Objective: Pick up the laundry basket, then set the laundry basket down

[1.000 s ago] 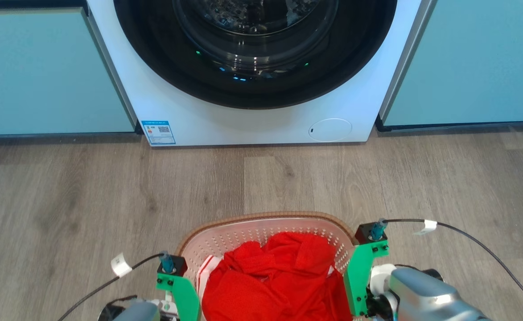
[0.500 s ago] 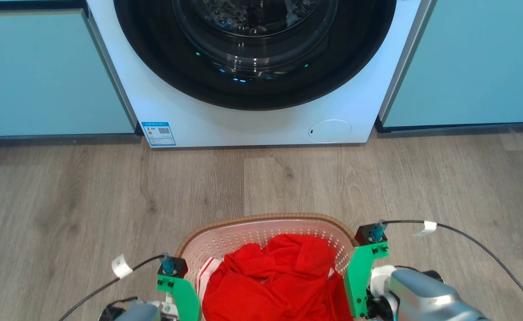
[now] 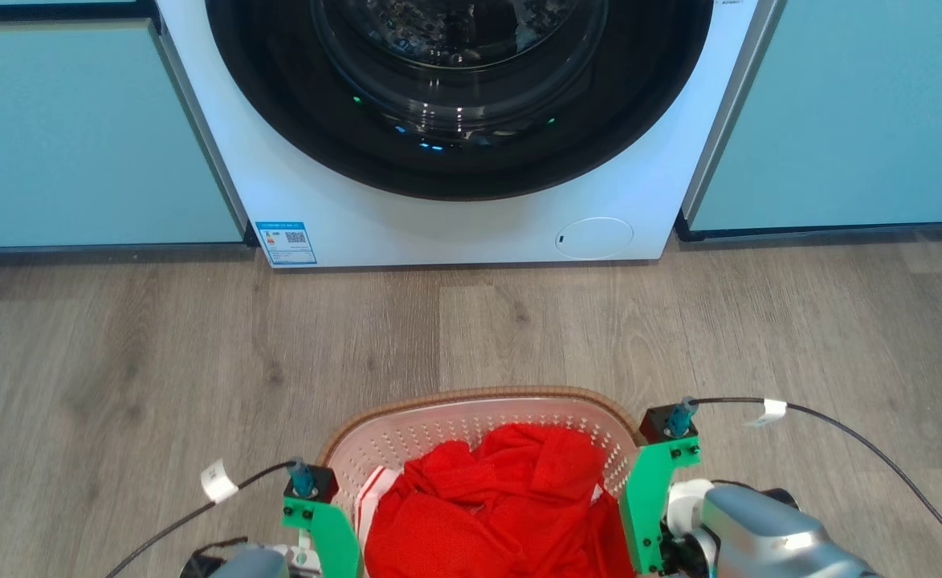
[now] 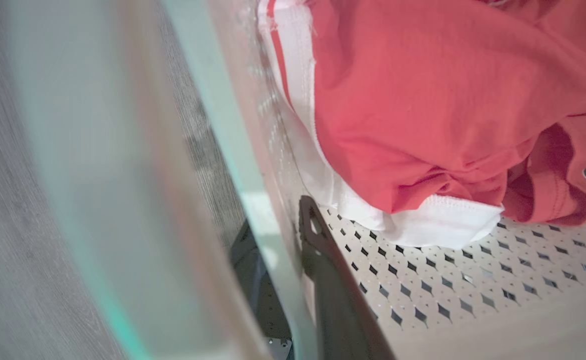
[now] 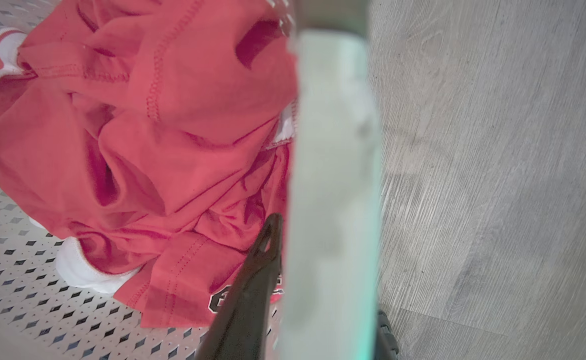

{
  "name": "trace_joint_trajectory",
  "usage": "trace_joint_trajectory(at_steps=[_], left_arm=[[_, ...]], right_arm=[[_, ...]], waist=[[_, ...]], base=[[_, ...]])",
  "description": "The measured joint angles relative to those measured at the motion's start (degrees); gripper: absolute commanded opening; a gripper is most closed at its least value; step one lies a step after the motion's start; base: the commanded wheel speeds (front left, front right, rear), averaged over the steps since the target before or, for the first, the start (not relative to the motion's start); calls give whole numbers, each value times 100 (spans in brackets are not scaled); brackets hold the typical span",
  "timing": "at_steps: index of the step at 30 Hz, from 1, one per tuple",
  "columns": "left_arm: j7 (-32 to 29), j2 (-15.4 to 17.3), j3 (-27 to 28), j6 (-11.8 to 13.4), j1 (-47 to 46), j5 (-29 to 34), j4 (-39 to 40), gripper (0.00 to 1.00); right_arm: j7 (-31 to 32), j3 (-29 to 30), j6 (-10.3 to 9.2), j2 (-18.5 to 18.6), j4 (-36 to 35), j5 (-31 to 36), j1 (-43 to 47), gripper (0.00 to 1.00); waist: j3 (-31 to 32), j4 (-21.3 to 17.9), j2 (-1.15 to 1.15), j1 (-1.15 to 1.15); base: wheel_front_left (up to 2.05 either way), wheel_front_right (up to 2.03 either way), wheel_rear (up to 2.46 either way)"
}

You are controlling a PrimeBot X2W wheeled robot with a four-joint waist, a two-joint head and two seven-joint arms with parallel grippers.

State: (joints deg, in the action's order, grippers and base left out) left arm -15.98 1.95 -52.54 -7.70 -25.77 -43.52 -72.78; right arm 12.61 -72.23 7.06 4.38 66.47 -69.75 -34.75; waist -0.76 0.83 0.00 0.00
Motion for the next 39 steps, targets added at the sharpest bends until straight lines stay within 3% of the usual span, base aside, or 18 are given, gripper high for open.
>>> trace_joint_trajectory(at_steps=[17, 39], left_arm=[[154, -1, -129, 1, -38, -94, -32, 0], [1031, -26, -137, 266, -1685, -89, -57, 0]], right_arm=[[-45, -23, 0, 9, 1, -40, -23, 0], [-1171, 4, 0, 18, 349, 122, -1653, 0]], waist=[[-238, 13, 0, 0], [-2588, -28, 0, 2]], base=[[0, 0, 0], [0, 0, 0]])
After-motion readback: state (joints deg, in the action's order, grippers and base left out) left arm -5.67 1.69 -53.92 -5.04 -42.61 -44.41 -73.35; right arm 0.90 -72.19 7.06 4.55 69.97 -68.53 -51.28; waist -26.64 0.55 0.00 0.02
